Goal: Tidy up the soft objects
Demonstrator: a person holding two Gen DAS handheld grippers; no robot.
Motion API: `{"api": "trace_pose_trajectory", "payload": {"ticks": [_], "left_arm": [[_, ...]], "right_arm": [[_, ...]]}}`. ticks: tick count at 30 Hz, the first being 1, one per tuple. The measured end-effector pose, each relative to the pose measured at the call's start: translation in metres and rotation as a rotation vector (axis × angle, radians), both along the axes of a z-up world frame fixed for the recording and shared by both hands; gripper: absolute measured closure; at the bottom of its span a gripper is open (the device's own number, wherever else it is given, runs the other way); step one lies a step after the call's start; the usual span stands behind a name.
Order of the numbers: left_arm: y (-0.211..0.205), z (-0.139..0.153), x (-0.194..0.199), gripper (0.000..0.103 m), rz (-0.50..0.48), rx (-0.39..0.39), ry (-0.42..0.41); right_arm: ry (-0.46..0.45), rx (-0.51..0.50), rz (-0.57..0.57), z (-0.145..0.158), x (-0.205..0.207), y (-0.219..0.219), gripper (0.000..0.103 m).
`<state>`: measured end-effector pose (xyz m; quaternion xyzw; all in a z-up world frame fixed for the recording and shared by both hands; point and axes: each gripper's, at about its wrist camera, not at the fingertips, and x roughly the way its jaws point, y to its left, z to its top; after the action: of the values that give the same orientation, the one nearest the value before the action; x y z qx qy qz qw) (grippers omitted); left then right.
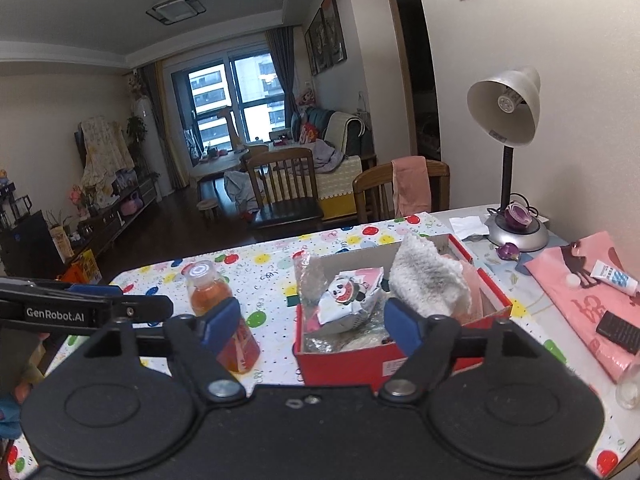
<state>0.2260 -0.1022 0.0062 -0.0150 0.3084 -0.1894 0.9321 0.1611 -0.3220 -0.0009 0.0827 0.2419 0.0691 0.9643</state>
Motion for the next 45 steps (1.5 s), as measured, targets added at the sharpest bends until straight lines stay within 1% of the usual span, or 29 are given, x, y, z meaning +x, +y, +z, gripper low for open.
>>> {"api": "trace_pose_trajectory", "payload": {"ticks": [1,5,6,7,8,11,19,33,45], "left_arm": [[0.001,0.001,-0.003,0.004,-0.002,-0.006,-0.008],[0.006,0.003,-0.008,0.003,-0.007,-0.018,-0.035],[0.007,0.003,-0.009,0.000,-0.004,-0.015,-0.041],[0.007,0.003,-0.010,0.000,0.002,-0.007,-0.049],[0.006,0.003,-0.012,0.000,0.006,0.003,-0.058],[0.006,0.003,-0.015,0.000,0.002,0.017,-0.071],[0.008,0.003,-0.015,0.000,0.008,-0.007,-0.075],[0.007,0.003,-0.016,0.000,0.012,-0.006,-0.077],[0.011,0.003,-0.018,0.000,0.011,-0.024,-0.077]], "right_arm": [[-0.003,0.005,-0.002,0.000,-0.002,0.001,0.019],[-0.013,0.015,-0.005,0.000,-0.011,0.008,0.008],[-0.015,0.014,-0.005,-0.001,-0.012,0.009,0.006],[-0.016,0.012,-0.008,-0.001,-0.013,0.011,0.001],[-0.023,0.010,-0.014,-0.001,-0.015,0.012,0.000],[-0.043,0.006,-0.022,0.000,-0.018,0.016,0.000],[-0.040,0.006,-0.023,0.000,-0.016,0.019,0.000],[-0.037,0.012,-0.028,-0.001,-0.011,0.019,0.000],[-0.034,0.014,-0.039,-0.001,-0.014,0.016,0.000]]}}
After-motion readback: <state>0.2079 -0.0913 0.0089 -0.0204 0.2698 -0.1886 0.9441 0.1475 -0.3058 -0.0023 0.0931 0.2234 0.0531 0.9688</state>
